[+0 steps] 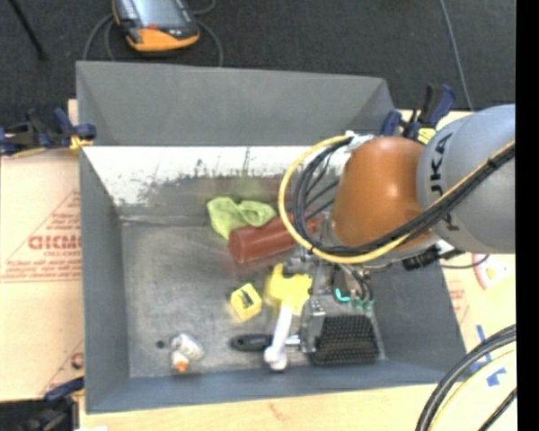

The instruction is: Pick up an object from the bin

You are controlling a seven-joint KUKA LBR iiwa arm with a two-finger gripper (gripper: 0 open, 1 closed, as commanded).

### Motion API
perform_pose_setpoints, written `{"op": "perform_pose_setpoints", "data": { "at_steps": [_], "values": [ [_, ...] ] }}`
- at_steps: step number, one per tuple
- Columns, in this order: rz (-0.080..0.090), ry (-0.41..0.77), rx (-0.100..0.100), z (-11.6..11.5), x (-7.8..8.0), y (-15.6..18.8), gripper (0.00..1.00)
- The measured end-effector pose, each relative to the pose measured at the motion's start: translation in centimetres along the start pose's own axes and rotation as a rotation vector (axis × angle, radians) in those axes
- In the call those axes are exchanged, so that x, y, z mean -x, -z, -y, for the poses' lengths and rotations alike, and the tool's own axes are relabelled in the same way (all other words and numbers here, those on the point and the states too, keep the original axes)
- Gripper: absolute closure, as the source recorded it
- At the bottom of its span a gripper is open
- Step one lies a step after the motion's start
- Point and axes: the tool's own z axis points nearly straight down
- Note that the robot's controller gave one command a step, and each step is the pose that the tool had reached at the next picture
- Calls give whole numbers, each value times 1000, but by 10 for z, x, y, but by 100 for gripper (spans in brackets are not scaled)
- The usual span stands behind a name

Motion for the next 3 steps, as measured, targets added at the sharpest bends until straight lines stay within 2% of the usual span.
{"op": "perform_pose_setpoints", "data": {
  "at_steps": [1,2,3],
  "values": [
    [6,0,0,0,1,4,0],
    [32,164,-1,1,10,-73,100],
    [32,164,-1,1,10,-73,100]
  ]
}}
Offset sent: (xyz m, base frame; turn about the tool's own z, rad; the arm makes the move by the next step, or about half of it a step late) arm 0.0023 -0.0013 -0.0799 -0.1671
